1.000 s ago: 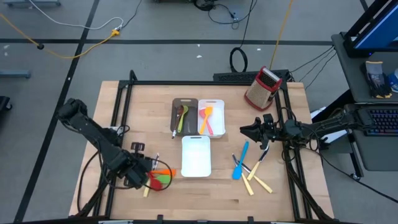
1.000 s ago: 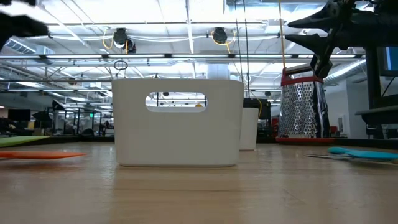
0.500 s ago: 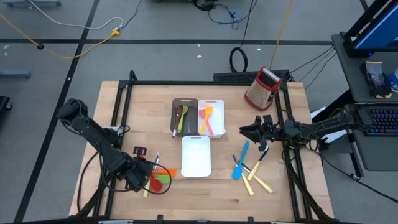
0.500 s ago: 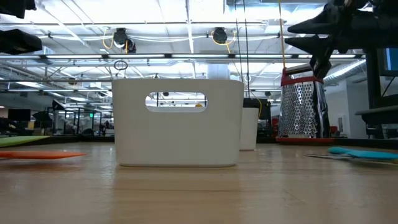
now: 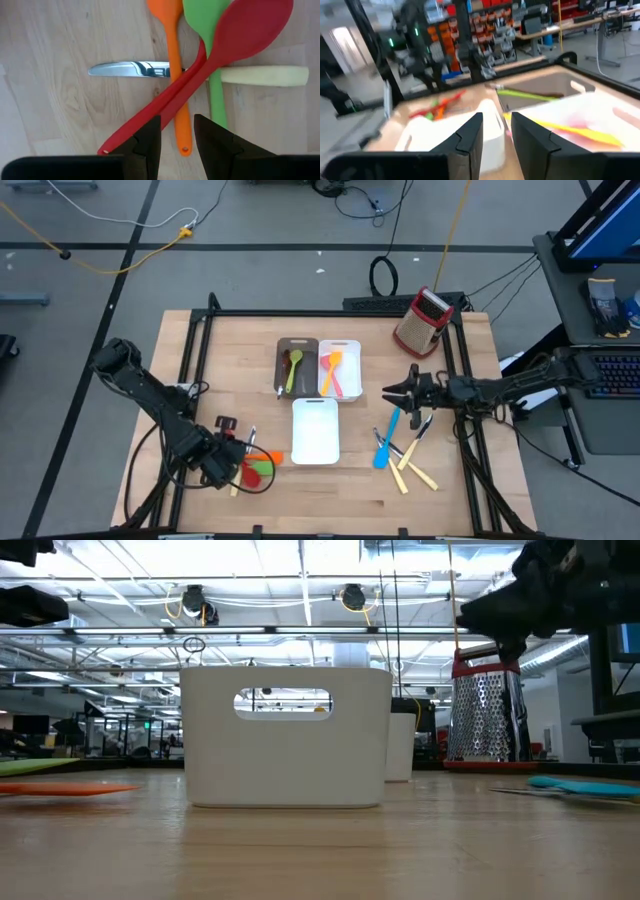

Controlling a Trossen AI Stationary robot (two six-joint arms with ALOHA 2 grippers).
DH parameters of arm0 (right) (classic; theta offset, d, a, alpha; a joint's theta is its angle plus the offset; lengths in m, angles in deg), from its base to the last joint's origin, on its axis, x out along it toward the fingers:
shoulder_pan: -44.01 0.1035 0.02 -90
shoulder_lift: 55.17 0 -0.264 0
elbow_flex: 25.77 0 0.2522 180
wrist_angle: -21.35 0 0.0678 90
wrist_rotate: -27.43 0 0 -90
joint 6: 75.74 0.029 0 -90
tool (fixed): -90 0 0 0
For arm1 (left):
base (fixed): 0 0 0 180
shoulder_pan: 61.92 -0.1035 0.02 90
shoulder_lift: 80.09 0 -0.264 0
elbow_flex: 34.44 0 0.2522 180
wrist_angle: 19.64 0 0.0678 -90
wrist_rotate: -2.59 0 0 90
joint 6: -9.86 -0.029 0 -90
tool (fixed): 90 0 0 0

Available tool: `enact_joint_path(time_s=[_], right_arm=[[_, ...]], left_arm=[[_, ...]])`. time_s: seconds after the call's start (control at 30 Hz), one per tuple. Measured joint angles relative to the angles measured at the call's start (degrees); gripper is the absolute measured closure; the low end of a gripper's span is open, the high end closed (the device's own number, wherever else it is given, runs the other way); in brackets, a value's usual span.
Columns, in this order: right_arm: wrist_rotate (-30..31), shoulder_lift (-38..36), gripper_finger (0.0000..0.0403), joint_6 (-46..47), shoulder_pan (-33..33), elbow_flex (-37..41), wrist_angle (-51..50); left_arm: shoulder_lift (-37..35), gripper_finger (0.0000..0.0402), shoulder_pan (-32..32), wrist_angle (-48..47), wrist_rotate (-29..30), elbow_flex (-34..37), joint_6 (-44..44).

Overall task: Pick & Place Kitchen Items
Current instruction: Put the red serving spoon into the black bin

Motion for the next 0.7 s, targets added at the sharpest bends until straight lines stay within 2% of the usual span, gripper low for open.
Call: enact_joint_path(time_s=[0.2,0.37,0.57,0.7], right_arm=[[0.0,2.7,0.0310,0.1,0.0,0.0,0.2],[0.1,2.9,0.0310,0.2,0.0,0.0,1.1],[0.1,2.9,0.0310,3.0,0.0,0.0,2.6],[0.0,2.9,0.0310,3.2,0.0,0.0,2.8]], left_arm=[[0.0,0.0284,0.0,0.0,3.0,0.0,-4.7],[0.0,0.0284,0.0,0.3,3.3,0.4,-9.2],[0.0,0.0284,0.4,8.5,1.1,5.8,-10.1],[0.0,0.0284,0.8,9.3,5.6,8.3,-9.4]])
